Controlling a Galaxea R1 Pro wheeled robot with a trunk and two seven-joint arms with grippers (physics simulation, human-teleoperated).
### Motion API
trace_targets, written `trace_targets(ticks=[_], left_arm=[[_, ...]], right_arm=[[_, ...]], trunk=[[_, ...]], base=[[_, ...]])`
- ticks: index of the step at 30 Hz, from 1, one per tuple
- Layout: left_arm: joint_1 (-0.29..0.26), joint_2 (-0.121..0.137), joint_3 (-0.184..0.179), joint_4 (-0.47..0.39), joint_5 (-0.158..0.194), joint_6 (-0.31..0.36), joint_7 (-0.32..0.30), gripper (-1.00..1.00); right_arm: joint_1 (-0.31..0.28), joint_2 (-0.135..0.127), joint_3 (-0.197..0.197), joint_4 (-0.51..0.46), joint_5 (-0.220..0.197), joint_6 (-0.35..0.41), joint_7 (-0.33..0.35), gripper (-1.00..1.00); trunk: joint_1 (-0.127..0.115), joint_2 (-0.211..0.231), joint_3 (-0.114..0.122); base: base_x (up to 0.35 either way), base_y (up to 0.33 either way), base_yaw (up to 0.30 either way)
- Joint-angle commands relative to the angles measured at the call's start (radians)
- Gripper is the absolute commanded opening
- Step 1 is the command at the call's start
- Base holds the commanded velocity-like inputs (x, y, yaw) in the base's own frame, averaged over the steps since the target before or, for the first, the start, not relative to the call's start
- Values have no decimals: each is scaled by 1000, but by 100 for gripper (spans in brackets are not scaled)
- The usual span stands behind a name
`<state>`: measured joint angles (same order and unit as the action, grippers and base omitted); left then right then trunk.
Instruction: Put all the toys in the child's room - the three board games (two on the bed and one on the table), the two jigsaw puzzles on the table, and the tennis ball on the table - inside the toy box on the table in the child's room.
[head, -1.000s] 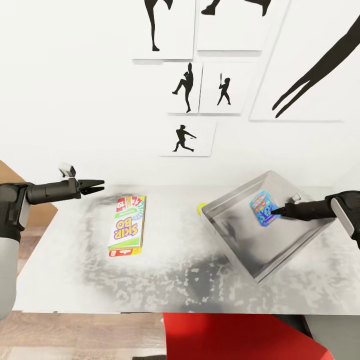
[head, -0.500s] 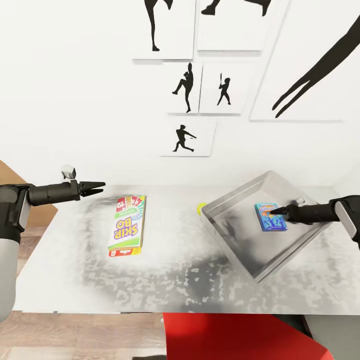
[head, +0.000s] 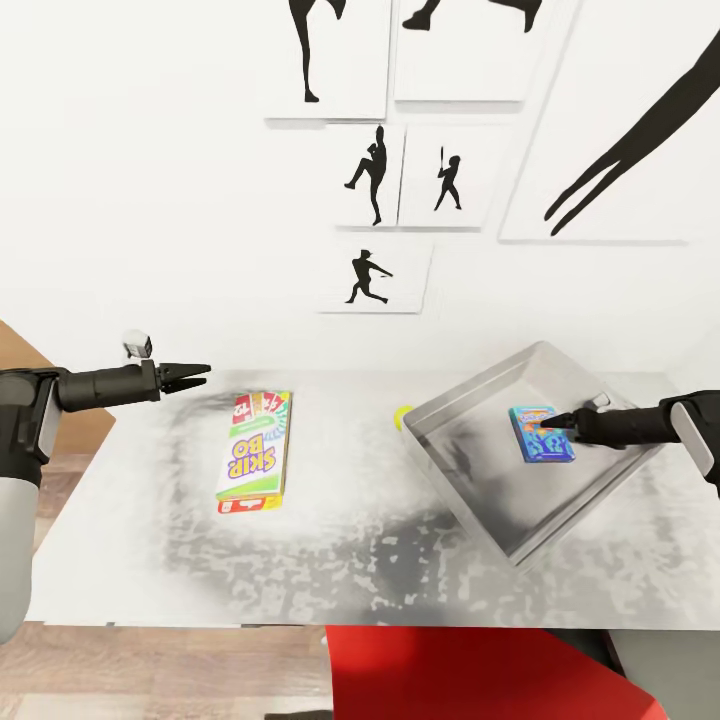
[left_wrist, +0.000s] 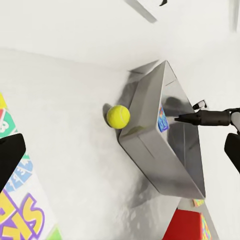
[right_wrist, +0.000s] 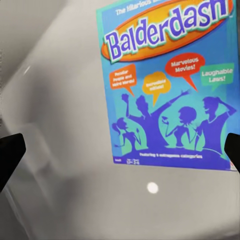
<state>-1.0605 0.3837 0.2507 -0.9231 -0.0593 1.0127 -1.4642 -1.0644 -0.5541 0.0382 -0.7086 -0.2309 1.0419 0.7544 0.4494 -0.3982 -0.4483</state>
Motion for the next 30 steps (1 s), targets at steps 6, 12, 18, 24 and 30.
trace_targets(ticks=[6, 12, 18, 24, 30], left_arm=[[-1, 0, 1, 0, -6, 10, -7, 100], [-1, 0, 1, 0, -6, 10, -7, 100], [-1, 0, 2, 0, -5, 10, -7, 100], [-1, 0, 2, 0, -5, 10, -7, 100], [-1, 0, 2, 0, -5, 10, -7, 100]], right_arm=[[-2, -1, 3, -1, -6, 5, 2, 100], [-2, -1, 3, -2, -6, 5, 4, 100], [-2, -1, 3, -2, -6, 5, 5, 100], [-2, -1, 4, -3, -7, 5, 5, 100], [-2, -1, 3, -9, -7, 5, 6, 100]], trunk=[[1, -2, -2], [1, -2, -2], [1, -2, -2], [1, -2, -1], [1, -2, 6]], base=[[0, 0, 0], [0, 0, 0], [0, 0, 0], [0, 0, 0], [0, 0, 0]])
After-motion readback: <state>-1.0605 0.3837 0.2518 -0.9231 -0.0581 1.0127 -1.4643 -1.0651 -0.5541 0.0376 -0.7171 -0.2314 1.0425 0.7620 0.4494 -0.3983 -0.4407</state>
